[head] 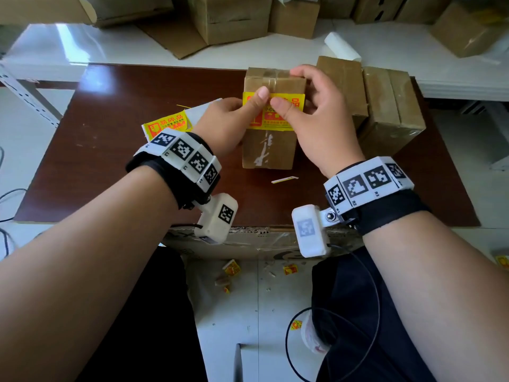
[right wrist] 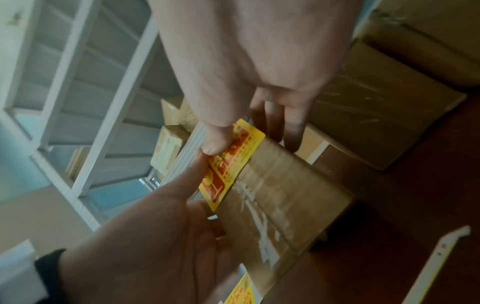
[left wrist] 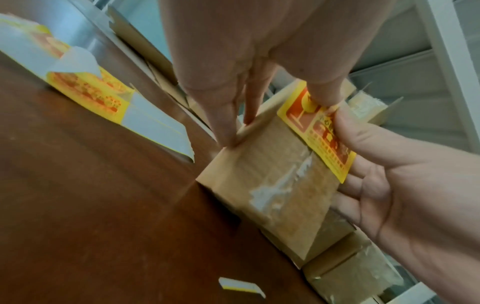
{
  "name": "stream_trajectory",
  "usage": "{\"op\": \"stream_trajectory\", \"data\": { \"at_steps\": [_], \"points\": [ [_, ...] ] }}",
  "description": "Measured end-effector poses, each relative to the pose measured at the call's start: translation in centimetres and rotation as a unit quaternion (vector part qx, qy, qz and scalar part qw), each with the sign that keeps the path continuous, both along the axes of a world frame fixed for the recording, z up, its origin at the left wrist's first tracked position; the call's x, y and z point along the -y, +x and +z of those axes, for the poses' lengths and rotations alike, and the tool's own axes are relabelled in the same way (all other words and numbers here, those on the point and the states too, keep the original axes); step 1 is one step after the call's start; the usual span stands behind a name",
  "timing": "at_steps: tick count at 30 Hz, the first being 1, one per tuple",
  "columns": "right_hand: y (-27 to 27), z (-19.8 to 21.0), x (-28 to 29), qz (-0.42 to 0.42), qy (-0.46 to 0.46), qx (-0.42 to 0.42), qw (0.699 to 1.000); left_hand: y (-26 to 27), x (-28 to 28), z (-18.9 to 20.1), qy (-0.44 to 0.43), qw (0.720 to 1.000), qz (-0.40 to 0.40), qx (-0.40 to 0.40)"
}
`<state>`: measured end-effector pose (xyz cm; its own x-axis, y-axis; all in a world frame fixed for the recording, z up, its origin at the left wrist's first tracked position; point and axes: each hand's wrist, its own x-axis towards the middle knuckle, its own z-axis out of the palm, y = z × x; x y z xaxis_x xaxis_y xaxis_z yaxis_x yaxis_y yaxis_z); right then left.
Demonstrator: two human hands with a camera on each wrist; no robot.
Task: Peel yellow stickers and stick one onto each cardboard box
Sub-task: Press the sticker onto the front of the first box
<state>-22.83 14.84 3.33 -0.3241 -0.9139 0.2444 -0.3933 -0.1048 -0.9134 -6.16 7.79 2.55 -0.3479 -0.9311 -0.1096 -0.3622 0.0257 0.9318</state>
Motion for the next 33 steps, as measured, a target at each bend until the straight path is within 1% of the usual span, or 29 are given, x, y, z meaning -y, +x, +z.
{"op": "stream_trajectory", "data": {
  "at_steps": [1,2,6,9,11,13,16,20,22,23,25,27,29,31,33],
  "points": [
    [-0.1,-0.1,0.1,-0.005,0.0,-0.006,1.0,-0.1,0.1,-0.2,-0.001,1.0,0.004,0.029],
    [-0.2,-0.1,0.2,-0.008,0.003,-0.007,1.0,-0.1,0.3,-0.4,-0.006,0.999,0.0,0.038],
    [-1.1,0.1,0.2,0.008,0.019,-0.016,1.0,0.9,0.6,-0.4,-0.003,0.998,-0.059,0.015],
    [-1.9,0.4,-0.2,0.042,0.05,-0.031,0.997,1.7,0.5,-0.5,0.009,0.995,-0.101,-0.013],
    [-2.5,0.5,-0.5,0.068,0.074,-0.034,0.994,2.3,0.5,-0.5,0.01,0.993,-0.12,-0.004],
    [-3.0,0.5,-0.9,0.098,0.088,-0.018,0.991,2.9,0.5,-0.5,-0.005,0.99,-0.14,0.02],
    [-3.5,0.3,-1.5,0.136,0.118,-0.008,0.984,3.5,0.5,-0.5,-0.013,0.988,-0.149,0.042],
    [-3.9,-0.2,-2.0,0.17,0.154,-0.091,0.969,3.3,0.1,-0.3,-0.01,0.987,-0.149,0.066],
    [-3.7,-0.4,-2.2,0.179,0.155,-0.092,0.967,2.8,-0.3,-0.1,-0.007,0.989,-0.137,0.05],
    [-3.4,-0.5,-2.4,0.174,0.144,-0.076,0.971,2.5,-0.4,0.0,-0.005,0.991,-0.128,0.039],
    [-2.6,-0.4,-2.5,0.14,0.116,-0.061,0.981,1.9,-0.6,0.0,-0.007,0.994,-0.106,0.021],
    [-2.0,-0.4,-2.4,0.1,0.097,-0.09,0.986,1.4,-0.6,-0.3,-0.049,0.994,-0.088,0.041],
    [-1.6,-0.5,-2.2,0.073,0.089,-0.134,0.984,1.0,-0.6,-0.4,-0.089,0.99,-0.086,0.068],
    [-1.3,-0.5,-2.3,0.059,0.105,-0.17,0.978,1.0,-0.4,-0.6,-0.098,0.988,-0.089,0.084],
    [-1.1,-0.6,-2.3,0.06,0.124,-0.185,0.973,1.1,-0.3,-0.8,-0.102,0.985,-0.094,0.099]
  ]
}}
